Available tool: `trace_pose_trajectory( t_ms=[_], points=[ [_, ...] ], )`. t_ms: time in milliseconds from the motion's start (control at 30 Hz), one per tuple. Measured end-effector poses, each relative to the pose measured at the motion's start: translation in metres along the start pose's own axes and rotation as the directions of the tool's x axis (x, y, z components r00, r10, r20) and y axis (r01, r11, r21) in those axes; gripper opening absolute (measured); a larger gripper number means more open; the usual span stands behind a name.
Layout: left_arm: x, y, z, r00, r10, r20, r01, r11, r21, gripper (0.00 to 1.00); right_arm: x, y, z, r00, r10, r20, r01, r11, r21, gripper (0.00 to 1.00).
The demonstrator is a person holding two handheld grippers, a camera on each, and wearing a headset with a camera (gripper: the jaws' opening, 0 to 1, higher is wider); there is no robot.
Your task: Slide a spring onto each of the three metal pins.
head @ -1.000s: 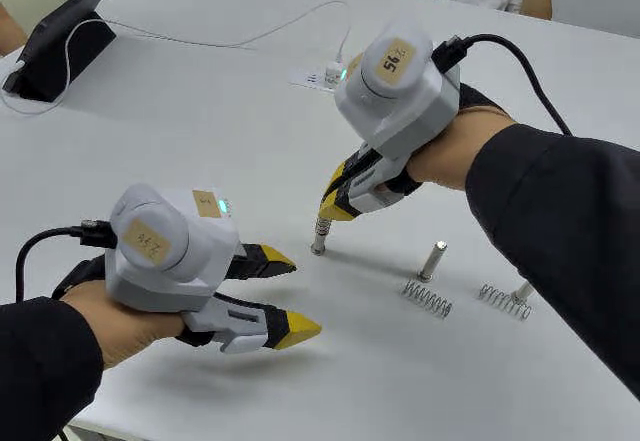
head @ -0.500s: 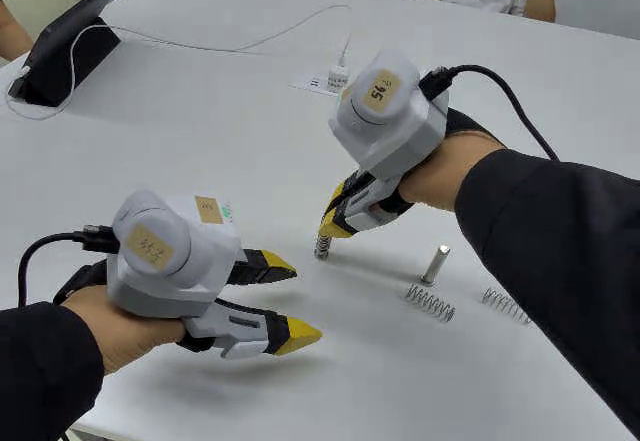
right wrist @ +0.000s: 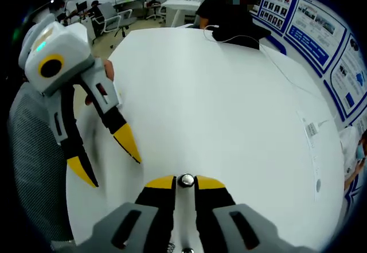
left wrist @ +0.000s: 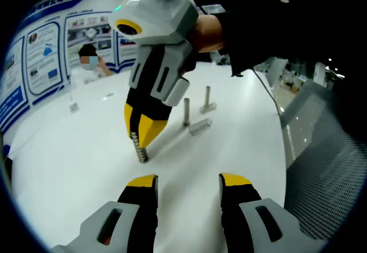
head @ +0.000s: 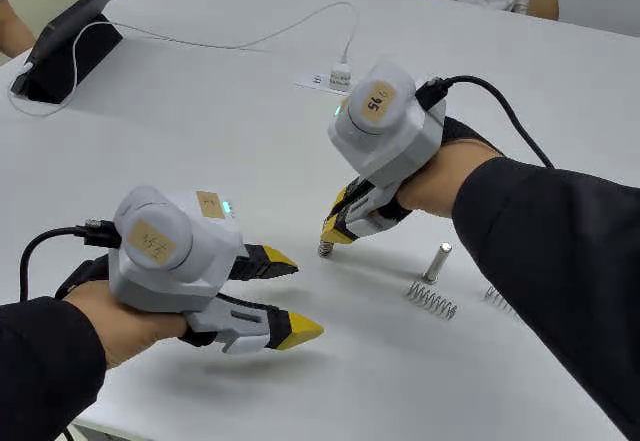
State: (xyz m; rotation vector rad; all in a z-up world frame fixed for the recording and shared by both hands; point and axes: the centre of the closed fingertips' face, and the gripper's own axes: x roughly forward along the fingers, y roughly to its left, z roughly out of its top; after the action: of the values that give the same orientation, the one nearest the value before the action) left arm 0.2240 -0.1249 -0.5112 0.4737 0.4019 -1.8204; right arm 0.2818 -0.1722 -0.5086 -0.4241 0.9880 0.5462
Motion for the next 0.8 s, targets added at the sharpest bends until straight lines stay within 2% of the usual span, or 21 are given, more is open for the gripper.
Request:
trace_pose_trajectory(
  t_ms=[333, 800],
  points=[
    [0.001, 0.001, 0.003, 1.0000, -0.002, 0.000, 0.002, 1.000, 0.006, 0.44, -0.009, -0.001, -0.003, 0.9999, -0.012, 0.008, 0.012, 1.000, 0.014, 0.17],
    [0.002, 0.000, 0.006, 1.0000, -0.005, 0.002, 0.005, 1.000, 0.016, 0.43, -0.031, 0.004, -0.013, 0.9988, -0.041, 0.025, 0.040, 0.999, 0.030, 0.18]
  ],
)
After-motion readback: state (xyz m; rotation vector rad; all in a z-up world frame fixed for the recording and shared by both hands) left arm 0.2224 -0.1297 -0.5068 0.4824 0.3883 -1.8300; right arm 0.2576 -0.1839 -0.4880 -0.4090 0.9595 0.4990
